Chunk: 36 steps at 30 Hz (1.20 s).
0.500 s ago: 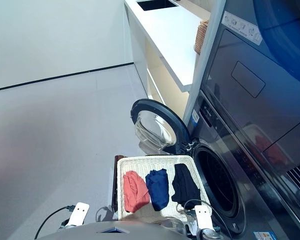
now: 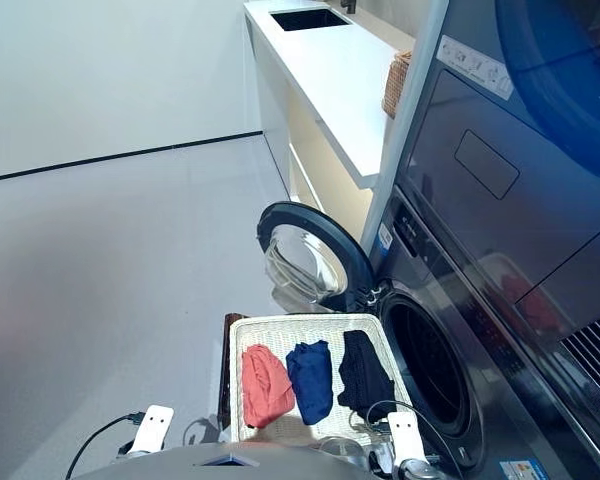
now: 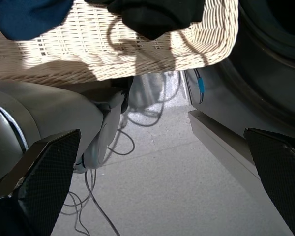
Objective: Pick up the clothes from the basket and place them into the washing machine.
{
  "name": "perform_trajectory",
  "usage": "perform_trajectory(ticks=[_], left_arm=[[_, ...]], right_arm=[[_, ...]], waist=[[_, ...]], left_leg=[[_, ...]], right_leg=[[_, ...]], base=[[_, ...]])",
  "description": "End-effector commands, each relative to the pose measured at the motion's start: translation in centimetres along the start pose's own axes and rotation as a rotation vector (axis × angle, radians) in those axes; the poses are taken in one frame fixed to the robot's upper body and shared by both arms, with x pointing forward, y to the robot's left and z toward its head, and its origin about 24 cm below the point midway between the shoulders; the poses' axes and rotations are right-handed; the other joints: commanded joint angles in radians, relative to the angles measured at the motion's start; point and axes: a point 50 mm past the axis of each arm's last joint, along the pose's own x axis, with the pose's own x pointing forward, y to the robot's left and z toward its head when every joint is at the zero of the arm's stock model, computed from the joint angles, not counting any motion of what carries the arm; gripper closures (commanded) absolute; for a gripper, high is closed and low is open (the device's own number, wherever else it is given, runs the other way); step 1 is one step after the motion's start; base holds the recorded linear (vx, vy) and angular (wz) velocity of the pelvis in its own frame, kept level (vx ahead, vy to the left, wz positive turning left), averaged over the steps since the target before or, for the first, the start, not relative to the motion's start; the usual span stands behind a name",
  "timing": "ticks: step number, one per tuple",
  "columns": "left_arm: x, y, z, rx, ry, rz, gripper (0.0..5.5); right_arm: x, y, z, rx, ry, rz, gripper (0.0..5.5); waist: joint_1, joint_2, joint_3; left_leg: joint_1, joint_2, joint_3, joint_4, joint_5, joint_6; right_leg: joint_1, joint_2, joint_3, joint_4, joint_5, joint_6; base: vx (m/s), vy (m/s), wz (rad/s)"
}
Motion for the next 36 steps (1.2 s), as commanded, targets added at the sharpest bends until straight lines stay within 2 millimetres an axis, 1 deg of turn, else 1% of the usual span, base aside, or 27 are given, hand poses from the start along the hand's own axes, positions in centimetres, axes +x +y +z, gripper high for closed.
perform_trajectory(ticks=[1,5,6,8,9,11,12,13,14,15,18,19,20,21,22,23,24,25,26,27,28,29,30,31,32,35,36], left_arm=[[0.3,1.1,3.1,-0.010,-0.089,0.037,0.00],[0.4,0.7,5.2,-0.071,-0.167,0.042,0.00],[0.4,0.5,6.3,-0.119,-0.214,0.040,0.00],[0.2,-0.1,8.2,-0.138,-0.296,0.019,0.00],[0.2,-0.1,8.2,-0.138,-0.296,0.019,0.00],[-0.5,-0.7,11.3,-0.140,-0.433,0.009,0.00],[-0.5,-0.7,11.3,-0.140,-0.433,0.009,0.00],[-1.0,-1.0,12.9,-0.165,-0.509,-0.002,0.00],[-1.9,-1.2,14.8,-0.207,-0.600,-0.024,0.00],[-1.9,-1.2,14.7,-0.207,-0.599,-0.024,0.00],[-2.8,-1.3,17.5,-0.183,-0.691,-0.010,0.00],[-3.7,-1.4,19.4,-0.196,-0.765,-0.006,0.00],[-5.0,-1.4,21.5,-0.225,-0.858,-0.010,0.00],[-5.0,-1.4,21.5,-0.225,-0.858,-0.011,0.00],[-6.5,-1.5,23.5,-0.231,-0.941,-0.028,0.00],[-6.5,-1.5,23.5,-0.231,-0.941,-0.028,0.00],[-7.9,-1.5,25.2,-0.226,-1.020,-0.039,0.00],[-8.4,-1.7,26.0,-0.225,-1.047,-0.044,0.00],[-9.1,-2.0,26.8,-0.224,-1.082,-0.047,0.00],[-9.1,-2.0,26.8,-0.224,-1.082,-0.047,0.00],[-10.2,-2.4,27.9,-0.230,-1.138,-0.067,0.00],[-10.7,-2.5,28.5,-0.235,-1.160,-0.070,0.00],[-11.7,-2.5,29.3,-0.229,-1.210,-0.069,0.00],[-12.3,-2.4,29.7,-0.221,-1.241,-0.066,0.00],[-12.6,-2.5,30.0,-0.232,-1.252,-0.066,0.00],[-14.1,-2.5,31.8,-0.247,-1.305,-0.032,0.00],[-14.1,-2.5,31.8,-0.247,-1.306,-0.031,0.00]], right_arm=[[0.6,0.9,2.5,-0.077,-0.039,0.018,0.00],[0.6,0.8,3.0,-0.102,-0.058,0.009,0.00],[0.6,0.7,3.4,-0.103,-0.072,0.007,0.00],[0.6,0.8,4.0,-0.118,-0.099,0.006,0.00],[0.6,0.8,4.0,-0.118,-0.099,0.006,0.00],[0.5,0.8,5.6,-0.106,-0.174,-0.008,0.00],[0.5,0.8,5.6,-0.106,-0.174,-0.008,0.00],[0.3,1.0,7.2,-0.092,-0.251,-0.010,0.00],[-0.2,1.0,9.9,-0.108,-0.374,-0.009,0.00],[-0.3,1.0,9.9,-0.108,-0.374,-0.009,0.00],[-1.5,1.2,14.2,-0.185,-0.547,-0.020,0.00],[-2.4,1.2,16.6,-0.175,-0.636,-0.032,0.00],[-4.2,1.5,19.8,-0.160,-0.784,-0.019,0.00],[-4.2,1.5,19.8,-0.160,-0.783,-0.020,0.00],[-6.8,2.0,22.9,-0.177,-0.957,-0.006,0.00],[-6.8,2.0,22.9,-0.177,-0.957,-0.007,0.00],[-9.8,2.3,25.5,-0.188,-1.128,-0.004,0.00],[-10.5,2.5,26.2,-0.169,-1.170,-0.005,0.00],[-12.0,2.9,27.4,-0.168,-1.250,0.004,0.00],[-12.1,2.9,27.4,-0.168,-1.250,0.003,0.00],[-15.2,3.7,29.0,-0.187,-1.413,0.020,0.00],[-16.6,4.0,29.8,-0.208,-1.483,0.006,0.00],[-18.8,4.5,30.6,-0.231,-1.593,0.005,0.00],[-19.9,4.8,30.9,-0.232,-1.647,0.011,0.00],[-20.6,5.2,31.2,-0.243,-1.677,0.012,0.00],[-23.7,6.6,32.0,-0.260,-1.825,0.026,0.00],[-23.8,6.6,32.0,-0.260,-1.826,0.025,0.00]], waist=[[-0.005,-0.041,0.042],[-0.008,-0.039,0.051],[-0.010,-0.038,0.055],[-0.012,-0.037,0.066],[-0.012,-0.037,0.066],[-0.014,-0.036,0.080],[-0.014,-0.036,0.080],[-0.015,-0.036,0.091],[-0.018,-0.037,0.112],[-0.018,-0.037,0.111],[-0.021,-0.040,0.153],[-0.023,-0.041,0.176],[-0.026,-0.041,0.211],[-0.026,-0.041,0.208],[-0.032,-0.038,0.245],[-0.031,-0.038,0.242],[-0.033,-0.036,0.268],[-0.033,-0.035,0.274],[-0.035,-0.034,0.285],[-0.035,-0.034,0.282],[-0.043,-0.035,0.312],[-0.047,-0.035,0.317],[-0.047,-0.036,0.328],[-0.048,-0.037,0.331],[-0.050,-0.039,0.336],[-0.058,-0.043,0.372],[-0.058,-0.043,0.371]], left_leg=[[0.008,0.027,-0.007,-0.001,-0.004,-0.038],[0.009,0.026,-0.009,-0.001,-0.002,-0.037],[0.009,0.025,-0.010,0.002,-0.002,-0.037],[0.006,0.025,-0.015,0.012,-0.004,-0.036],[0.007,0.025,-0.015,0.012,-0.005,-0.036],[-0.007,0.026,-0.023,0.042,-0.012,-0.034],[-0.007,0.026,-0.023,0.044,-0.012,-0.034],[-0.019,0.026,-0.027,0.066,-0.018,-0.033],[-0.044,0.028,-0.030,0.105,-0.025,-0.034],[-0.045,0.028,-0.030,0.107,-0.026,-0.034],[-0.106,0.033,-0.037,0.186,-0.043,-0.036],[-0.135,0.035,-0.041,0.212,-0.051,-0.034],[-0.178,0.039,-0.046,0.240,-0.052,-0.034],[-0.182,0.040,-0.045,0.243,-0.053,-0.034],[-0.229,0.046,-0.047,0.267,-0.056,-0.032],[-0.233,0.046,-0.046,0.269,-0.057,-0.032],[-0.280,0.057,-0.046,0.293,-0.059,-0.033],[-0.308,0.060,-0.048,0.308,-0.060,-0.034],[-0.332,0.061,-0.052,0.322,-0.064,-0.035],[-0.337,0.061,-0.052,0.325,-0.065,-0.034],[-0.390,0.060,-0.063,0.357,-0.071,-0.035],[-0.423,0.056,-0.074,0.370,-0.073,-0.034],[-0.460,0.051,-0.087,0.394,-0.082,-0.030],[-0.483,0.046,-0.089,0.399,-0.082,-0.026],[-0.507,0.050,-0.086,0.411,-0.085,-0.024],[-0.572,0.062,-0.089,0.452,-0.092,-0.025],[-0.576,0.062,-0.089,0.455,-0.093,-0.025]], right_leg=[[0.061,-0.105,-0.028,0.004,-0.039,0.079],[0.062,-0.107,-0.029,0.004,-0.038,0.078],[0.064,-0.108,-0.029,0.005,-0.039,0.077],[0.064,-0.108,-0.029,0.015,-0.044,0.075],[0.065,-0.108,-0.029,0.015,-0.044,0.075],[0.060,-0.110,-0.027,0.033,-0.050,0.072],[0.060,-0.110,-0.027,0.033,-0.050,0.072],[0.056,-0.113,-0.025,0.042,-0.052,0.071],[0.043,-0.116,-0.019,0.057,-0.054,0.069],[0.042,-0.116,-0.019,0.058,-0.054,0.069],[-0.003,-0.120,-0.002,0.095,-0.058,0.066],[-0.039,-0.121,0.012,0.123,-0.061,0.063],[-0.097,-0.116,0.026,0.166,-0.065,0.062],[-0.102,-0.116,0.027,0.169,-0.066,0.062],[-0.182,-0.105,0.045,0.230,-0.075,0.066],[-0.187,-0.104,0.047,0.234,-0.076,0.066],[-0.255,-0.101,0.056,0.289,-0.086,0.069],[-0.283,-0.099,0.057,0.310,-0.089,0.070],[-0.311,-0.099,0.061,0.333,-0.094,0.070],[-0.316,-0.100,0.061,0.337,-0.096,0.070],[-0.373,-0.094,0.072,0.376,-0.100,0.070],[-0.406,-0.090,0.083,0.387,-0.101,0.069],[-0.447,-0.083,0.096,0.413,-0.108,0.067],[-0.475,-0.080,0.099,0.422,-0.106,0.065],[-0.498,-0.082,0.100,0.436,-0.108,0.064],[-0.570,-0.081,0.107,0.488,-0.120,0.058],[-0.574,-0.081,0.107,0.491,-0.121,0.058]], base=[[0.000,0.000,0.000],[0.000,0.000,0.000],[0.000,0.000,0.000],[0.000,0.000,0.000],[0.000,0.000,0.000],[0.000,0.000,0.000],[0.000,0.000,0.000],[-0.073,-0.005,0.002],[-0.073,-0.005,0.000],[-0.100,-0.006,-0.011],[-0.125,-0.010,-0.005],[-0.207,-0.001,-0.048],[-0.174,0.006,-0.097],[-0.211,0.023,-0.167],[-0.112,0.016,-0.163],[-0.190,0.021,-0.144],[-0.089,-0.003,-0.084],[-0.103,-0.002,-0.077],[0.000,0.000,0.000],[-0.066,-0.008,-0.032],[-0.083,-0.009,-0.018],[-0.118,0.001,0.033],[-0.088,0.005,0.013],[-0.062,-0.013,-0.049],[-0.054,-0.037,-0.170],[-0.064,-0.030,-0.041],[-0.051,-0.023,0.049]])
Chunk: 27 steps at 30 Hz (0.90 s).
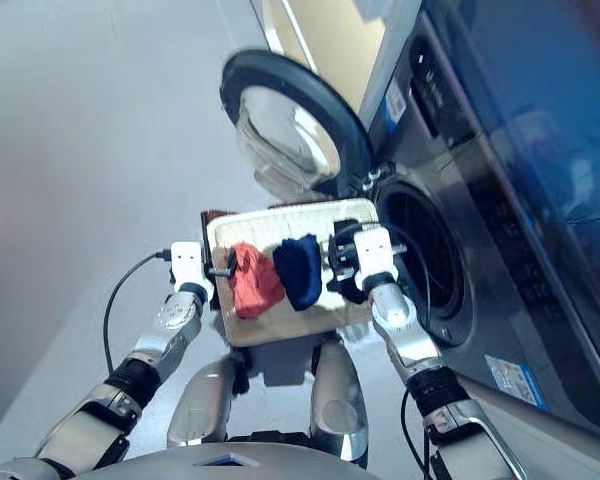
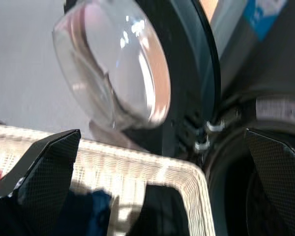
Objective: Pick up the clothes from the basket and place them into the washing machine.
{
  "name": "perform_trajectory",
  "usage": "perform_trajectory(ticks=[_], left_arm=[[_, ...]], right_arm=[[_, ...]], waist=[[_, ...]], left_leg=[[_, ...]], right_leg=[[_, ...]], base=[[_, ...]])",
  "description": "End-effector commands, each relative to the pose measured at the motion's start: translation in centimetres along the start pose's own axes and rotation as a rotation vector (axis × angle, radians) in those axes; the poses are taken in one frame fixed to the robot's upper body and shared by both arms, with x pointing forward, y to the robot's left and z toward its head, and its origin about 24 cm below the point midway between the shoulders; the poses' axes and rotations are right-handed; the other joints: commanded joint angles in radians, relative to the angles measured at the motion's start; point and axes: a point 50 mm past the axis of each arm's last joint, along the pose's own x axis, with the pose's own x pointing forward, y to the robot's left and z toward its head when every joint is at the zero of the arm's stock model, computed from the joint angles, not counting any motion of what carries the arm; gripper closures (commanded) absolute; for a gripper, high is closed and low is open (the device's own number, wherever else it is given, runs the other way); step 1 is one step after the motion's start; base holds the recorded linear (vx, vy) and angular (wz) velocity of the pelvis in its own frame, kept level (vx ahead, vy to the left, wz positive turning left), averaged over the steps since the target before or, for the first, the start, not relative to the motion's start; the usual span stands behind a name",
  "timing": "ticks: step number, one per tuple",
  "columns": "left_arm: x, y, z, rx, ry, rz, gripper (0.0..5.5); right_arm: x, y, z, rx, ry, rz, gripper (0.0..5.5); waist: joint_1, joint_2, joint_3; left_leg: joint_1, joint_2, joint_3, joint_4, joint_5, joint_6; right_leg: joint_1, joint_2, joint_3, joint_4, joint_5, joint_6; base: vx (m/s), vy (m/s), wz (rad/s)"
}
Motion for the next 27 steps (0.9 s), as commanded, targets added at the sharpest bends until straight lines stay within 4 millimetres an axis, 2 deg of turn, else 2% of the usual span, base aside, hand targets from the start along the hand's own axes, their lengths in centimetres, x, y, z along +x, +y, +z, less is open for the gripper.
perform_trajectory(ticks=[1,2,7,8,14,19,23,26,27], left_arm=[[0.5,-0.3,2.6,-0.014,-0.122,0.035,0.00],[1.2,-0.5,3.2,0.020,-0.133,0.044,0.00],[2.5,-0.7,6.3,0.020,-0.218,0.074,0.00],[2.8,-1.0,7.4,-0.005,-0.252,0.082,0.00],[3.6,-0.7,8.5,-0.063,-0.251,0.133,0.00],[4.2,0.5,9.4,-0.087,-0.259,0.194,0.00],[4.7,1.0,9.4,-0.098,-0.226,0.220,0.00],[5.1,1.1,9.5,-0.138,-0.204,0.223,0.00],[5.2,1.1,9.3,-0.141,-0.186,0.224,0.00]], right_arm=[[0.2,0.9,4.9,-0.028,-0.260,0.015,0.00],[0.4,1.1,6.0,-0.036,-0.312,0.023,0.00],[0.6,1.6,8.3,-0.038,-0.416,0.031,0.00],[0.7,1.7,9.1,-0.042,-0.450,0.036,0.00],[0.9,2.5,10.1,-0.025,-0.497,0.028,0.00],[1.2,3.0,9.9,-0.047,-0.488,0.020,0.00],[0.9,3.3,9.8,-0.047,-0.484,0.036,0.00],[0.7,3.4,9.7,-0.041,-0.481,0.038,0.00],[0.6,3.4,9.6,-0.043,-0.474,0.035,0.00]], waist=[[-0.003,-0.013,-0.029],[-0.008,-0.016,-0.017],[-0.017,-0.019,0.019],[-0.020,-0.021,0.034],[-0.031,-0.026,0.034],[-0.035,-0.038,0.034],[-0.043,-0.041,0.034],[-0.049,-0.044,0.034],[-0.049,-0.044,0.034]], left_leg=[[-0.057,0.057,-0.086,0.149,-0.092,-0.038],[-0.087,0.061,-0.089,0.165,-0.090,-0.040],[-0.208,0.069,-0.114,0.233,-0.095,-0.046],[-0.240,0.069,-0.124,0.253,-0.095,-0.047],[-0.366,0.077,-0.140,0.317,-0.105,-0.055],[-0.434,0.080,-0.144,0.350,-0.113,-0.056],[-0.480,0.075,-0.147,0.370,-0.116,-0.054],[-0.517,0.079,-0.147,0.392,-0.118,-0.055],[-0.511,0.082,-0.152,0.411,-0.155,-0.059]], right_leg=[[-0.012,-0.064,0.018,0.167,-0.135,0.085],[-0.048,-0.059,0.024,0.193,-0.140,0.082],[-0.160,-0.054,0.017,0.274,-0.162,0.074],[-0.192,-0.052,0.020,0.300,-0.166,0.071],[-0.318,-0.048,0.025,0.365,-0.181,0.063],[-0.395,-0.037,0.037,0.394,-0.185,0.058],[-0.444,-0.034,0.051,0.404,-0.184,0.057],[-0.477,-0.033,0.056,0.414,-0.184,0.055],[-0.472,-0.029,0.056,0.433,-0.218,0.058]], base=[[-0.068,-0.029,0.038],[-0.098,-0.029,0.044],[-0.089,-0.048,0.104],[-0.072,-0.049,0.086],[-0.020,-0.013,0.023],[0.000,0.000,0.000],[0.000,0.000,0.000],[0.000,0.000,0.000],[0.000,0.000,0.000]])
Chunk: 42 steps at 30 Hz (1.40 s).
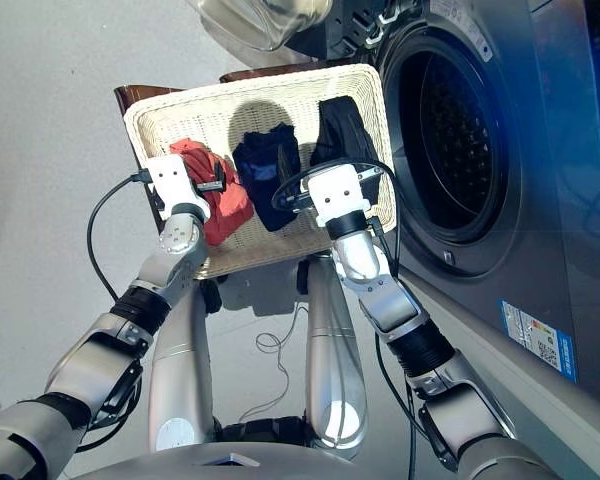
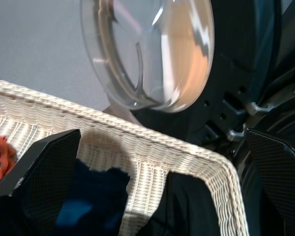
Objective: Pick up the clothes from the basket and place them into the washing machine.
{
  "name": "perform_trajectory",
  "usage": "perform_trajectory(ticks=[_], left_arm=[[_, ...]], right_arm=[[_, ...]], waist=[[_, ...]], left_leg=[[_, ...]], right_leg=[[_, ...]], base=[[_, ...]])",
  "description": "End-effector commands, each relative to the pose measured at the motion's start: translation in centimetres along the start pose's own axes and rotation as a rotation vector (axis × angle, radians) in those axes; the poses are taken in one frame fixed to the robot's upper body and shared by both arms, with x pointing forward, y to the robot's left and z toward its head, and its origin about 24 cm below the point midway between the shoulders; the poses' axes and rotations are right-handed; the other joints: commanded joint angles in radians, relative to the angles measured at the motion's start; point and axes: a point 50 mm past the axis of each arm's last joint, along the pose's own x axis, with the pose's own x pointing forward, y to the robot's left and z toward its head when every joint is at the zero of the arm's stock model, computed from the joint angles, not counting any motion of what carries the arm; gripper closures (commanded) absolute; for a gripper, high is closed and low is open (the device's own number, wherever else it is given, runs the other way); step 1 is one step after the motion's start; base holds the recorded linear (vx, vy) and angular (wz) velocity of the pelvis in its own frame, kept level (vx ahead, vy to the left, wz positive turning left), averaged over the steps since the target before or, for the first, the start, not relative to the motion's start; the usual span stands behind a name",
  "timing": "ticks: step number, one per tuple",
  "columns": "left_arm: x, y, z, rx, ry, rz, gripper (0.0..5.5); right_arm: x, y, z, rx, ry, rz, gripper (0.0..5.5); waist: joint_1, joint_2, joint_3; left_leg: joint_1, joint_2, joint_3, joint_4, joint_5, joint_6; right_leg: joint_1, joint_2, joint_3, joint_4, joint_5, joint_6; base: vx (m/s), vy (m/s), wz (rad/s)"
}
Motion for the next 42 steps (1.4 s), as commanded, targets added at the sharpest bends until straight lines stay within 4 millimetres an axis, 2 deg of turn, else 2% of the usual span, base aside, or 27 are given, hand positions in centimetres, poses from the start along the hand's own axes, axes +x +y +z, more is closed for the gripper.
perform_trajectory(ticks=[1,9,18,23,26,27,28,31,39,42], left_arm=[[0.8,-0.1,1.3,-0.036,-0.030,0.008,0.00],[1.1,-0.2,0.6,-0.012,0.017,0.022,0.00],[1.9,0.6,0.3,-0.001,0.069,0.056,0.00],[1.9,0.1,0.0,0.004,0.089,0.045,0.00],[1.7,0.0,-0.9,0.010,0.125,0.045,0.00],[1.7,0.0,-0.9,0.010,0.125,0.045,0.54],[1.5,-0.3,-1.3,0.013,0.135,0.038,5.50],[1.3,-0.3,-1.8,0.018,0.153,0.033,5.50],[1.2,-0.7,-1.5,0.007,0.138,0.011,5.50],[1.3,-1.0,-0.4,0.004,0.085,-0.017,5.50]], right_arm=[[0.2,0.1,3.8,0.039,-0.194,-0.020,0.00],[0.1,0.2,4.3,0.073,-0.215,-0.020,0.00],[0.0,0.1,4.9,0.090,-0.238,-0.027,0.00],[0.2,-0.2,5.1,0.090,-0.250,-0.041,0.00],[0.4,-0.3,5.2,0.080,-0.255,-0.047,0.00],[0.4,-0.3,5.2,0.080,-0.255,-0.047,0.00],[0.4,-0.3,5.2,0.079,-0.258,-0.051,0.00],[0.5,-0.4,5.1,0.082,-0.251,-0.049,0.00],[0.5,-0.7,4.8,0.107,-0.230,-0.051,0.00],[0.6,-0.8,4.4,0.094,-0.214,-0.034,0.00]], waist=[[-0.005,-0.017,-0.011],[-0.004,-0.032,-0.011],[-0.013,-0.046,-0.011],[-0.016,-0.048,-0.011],[-0.018,-0.046,-0.011],[-0.018,-0.046,-0.011],[-0.018,-0.044,-0.011],[-0.017,-0.044,-0.011],[-0.013,-0.042,-0.011],[-0.011,-0.040,-0.011]], left_leg=[[-0.035,0.034,-0.084,0.084,-0.072,-0.035],[-0.109,0.036,-0.100,0.125,-0.076,-0.036],[-0.168,0.043,-0.100,0.148,-0.076,-0.038],[-0.183,0.046,-0.098,0.155,-0.076,-0.038],[-0.188,0.048,-0.098,0.157,-0.074,-0.039],[-0.188,0.048,-0.098,0.157,-0.073,-0.039],[-0.186,0.047,-0.100,0.156,-0.072,-0.039],[-0.178,0.046,-0.101,0.149,-0.068,-0.040],[-0.157,0.048,-0.095,0.124,-0.056,-0.044],[-0.137,0.043,-0.090,0.103,-0.048,-0.046]], right_leg=[[-0.002,-0.051,0.056,0.115,-0.130,0.109],[-0.064,-0.046,0.058,0.135,-0.128,0.102],[-0.125,-0.041,0.067,0.145,-0.118,0.102],[-0.141,-0.038,0.072,0.147,-0.115,0.103],[-0.149,-0.037,0.074,0.148,-0.115,0.104],[-0.149,-0.037,0.074,0.148,-0.115,0.104],[-0.148,-0.038,0.072,0.150,-0.116,0.103],[-0.140,-0.037,0.074,0.144,-0.113,0.103],[-0.120,-0.034,0.072,0.122,-0.103,0.104],[-0.102,-0.039,0.070,0.106,-0.096,0.105]], base=[[0.000,0.000,0.000],[0.000,0.000,0.000],[0.000,0.000,0.000],[0.000,0.000,0.000],[0.000,0.000,0.000],[0.000,0.000,0.000],[0.000,0.000,0.000],[0.000,0.000,0.000],[0.000,0.000,0.000],[0.000,0.000,0.000]])
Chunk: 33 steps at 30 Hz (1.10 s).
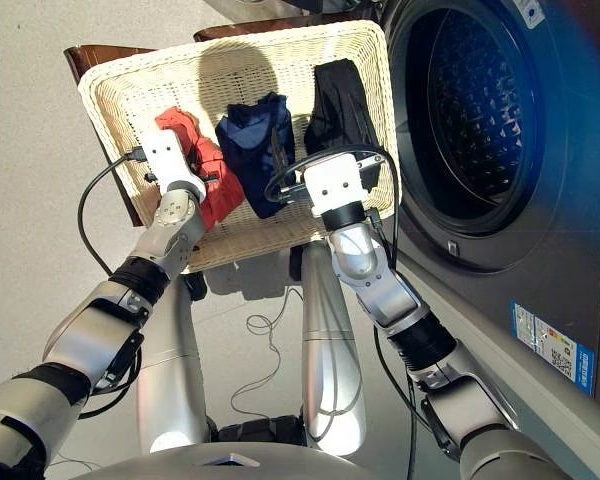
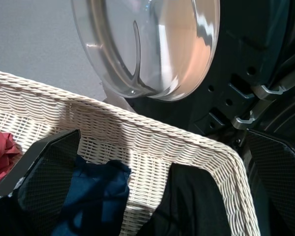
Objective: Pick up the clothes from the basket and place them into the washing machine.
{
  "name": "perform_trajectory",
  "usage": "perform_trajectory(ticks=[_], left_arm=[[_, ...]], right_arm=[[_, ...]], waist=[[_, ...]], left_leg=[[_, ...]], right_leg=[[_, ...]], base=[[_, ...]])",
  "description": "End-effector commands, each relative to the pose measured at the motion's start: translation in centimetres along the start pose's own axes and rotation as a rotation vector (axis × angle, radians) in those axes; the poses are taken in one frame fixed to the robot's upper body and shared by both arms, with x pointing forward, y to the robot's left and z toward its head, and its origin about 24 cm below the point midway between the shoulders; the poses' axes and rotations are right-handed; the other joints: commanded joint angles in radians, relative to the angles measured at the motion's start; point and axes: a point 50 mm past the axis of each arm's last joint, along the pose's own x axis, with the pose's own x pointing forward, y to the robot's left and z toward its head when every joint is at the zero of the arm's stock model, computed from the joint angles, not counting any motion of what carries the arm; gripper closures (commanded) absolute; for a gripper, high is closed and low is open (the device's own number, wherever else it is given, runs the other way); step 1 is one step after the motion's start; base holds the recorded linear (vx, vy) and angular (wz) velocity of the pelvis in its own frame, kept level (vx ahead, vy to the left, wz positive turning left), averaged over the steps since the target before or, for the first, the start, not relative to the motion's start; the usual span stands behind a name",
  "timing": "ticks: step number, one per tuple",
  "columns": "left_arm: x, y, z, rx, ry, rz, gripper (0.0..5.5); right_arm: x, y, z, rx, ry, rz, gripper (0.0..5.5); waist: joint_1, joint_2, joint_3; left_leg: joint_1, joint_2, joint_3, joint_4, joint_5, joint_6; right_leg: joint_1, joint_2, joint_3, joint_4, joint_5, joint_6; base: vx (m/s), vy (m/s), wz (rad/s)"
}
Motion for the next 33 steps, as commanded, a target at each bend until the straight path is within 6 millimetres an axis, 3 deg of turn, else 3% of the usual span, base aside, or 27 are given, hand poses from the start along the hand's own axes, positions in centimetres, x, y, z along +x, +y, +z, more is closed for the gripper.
perform_trajectory(ticks=[1,3,4,5,6,7,11,15,21,23,24,28,33], left_arm=[[-1.3,-0.2,-1.1,-0.016,-0.002,-0.076,5.50],[-2.4,-0.1,-0.8,-0.049,-0.048,-0.115,5.50],[-2.9,0.1,-0.3,-0.051,-0.085,-0.133,5.50],[-3.5,0.7,-0.1,-0.026,-0.118,-0.152,5.50],[-3.7,0.8,-0.4,-0.025,-0.108,-0.149,5.50],[-4.8,2.3,1.1,0.030,-0.212,-0.192,5.50],[-7.3,4.1,1.7,0.029,-0.276,-0.300,5.50],[-9.6,4.8,2.7,0.053,-0.342,-0.407,5.50],[-12.0,3.2,3.9,0.139,-0.438,-0.616,5.50],[-12.3,2.9,4.2,0.116,-0.451,-0.642,5.50],[-12.6,2.0,4.8,0.055,-0.461,-0.710,5.50],[-13.5,0.4,6.6,-0.026,-0.518,-0.876,5.50],[-14.7,-1.4,7.8,-0.131,-0.526,-1.061,5.50]], right_arm=[[-0.2,-1.0,3.0,0.022,-0.155,0.018,0.00],[-0.5,-1.5,2.5,0.053,-0.124,-0.006,0.00],[-0.5,-1.9,2.5,0.059,-0.121,-0.017,0.00],[-0.7,-2.1,2.2,0.077,-0.106,-0.010,0.00],[-0.9,-1.9,2.0,0.080,-0.096,-0.007,0.00],[-1.0,-2.1,2.0,0.208,-0.079,0.074,0.00],[-1.7,-2.7,2.1,0.479,-0.052,0.191,0.00],[-2.1,-4.3,2.5,0.410,-0.047,0.221,0.00],[-2.3,-5.6,2.0,0.309,0.021,0.274,0.00],[-2.2,-5.4,1.8,0.317,0.036,0.294,0.00],[-2.0,-4.8,1.5,0.334,0.070,0.357,0.00],[-2.4,-2.0,-0.2,0.342,0.220,0.625,0.00],[-0.6,0.7,1.0,0.307,0.221,0.879,0.00]], waist=[[0.002,-0.008,-0.010],[0.010,-0.003,-0.010],[0.013,-0.002,-0.010],[0.018,0.000,-0.010],[0.020,0.001,-0.010],[0.031,0.006,-0.010],[0.055,0.009,-0.010],[0.072,0.017,-0.010],[0.090,0.033,-0.010],[0.094,0.035,-0.010],[0.099,0.034,-0.010],[0.115,0.030,-0.010],[0.131,0.031,-0.010]], left_leg=[[0.031,0.029,-0.060,-0.017,-0.005,-0.045],[0.049,0.024,-0.053,-0.043,0.005,-0.046],[0.040,0.018,-0.046,-0.074,0.048,-0.042],[0.051,0.015,-0.043,-0.086,0.054,-0.044],[0.076,0.019,-0.046,-0.075,0.017,-0.050],[0.078,0.010,-0.036,-0.123,0.069,-0.048],[0.143,0.001,-0.028,-0.197,0.099,-0.052],[0.201,-0.011,-0.027,-0.255,0.123,-0.052],[0.359,-0.039,-0.023,-0.392,0.165,-0.052],[0.392,-0.043,-0.019,-0.413,0.168,-0.051],[0.465,-0.047,-0.008,-0.450,0.175,-0.048],[0.581,-0.047,-0.003,-0.498,0.181,-0.045],[0.617,-0.044,-0.001,-0.498,0.180,-0.039]], right_leg=[[0.047,-0.055,0.056,0.026,-0.078,0.102],[0.063,-0.058,0.055,0.006,-0.070,0.103],[0.054,-0.062,0.054,-0.028,-0.027,0.100],[0.065,-0.064,0.053,-0.041,-0.023,0.101],[0.087,-0.062,0.051,-0.025,-0.059,0.105],[0.092,-0.063,0.049,-0.070,-0.013,0.102],[0.157,-0.065,0.037,-0.135,0.009,0.107],[0.220,-0.073,0.027,-0.184,0.024,0.115],[0.376,-0.098,-0.001,-0.300,0.057,0.130],[0.404,-0.101,-0.005,-0.316,0.065,0.135],[0.472,-0.103,-0.006,-0.350,0.079,0.140],[0.590,-0.107,-0.013,-0.393,0.083,0.148],[0.621,-0.111,-0.006,-0.404,0.087,0.150]], base=[[0.000,0.000,0.000],[-0.033,0.016,0.005],[-0.066,0.030,0.023],[0.000,0.000,0.000],[0.000,0.000,0.000],[0.000,0.000,0.000],[-0.016,0.003,-0.005],[0.000,0.000,0.000],[0.036,0.010,0.091],[0.061,0.037,0.110],[0.067,0.044,0.014],[0.052,0.022,-0.062],[0.000,0.000,0.000]])
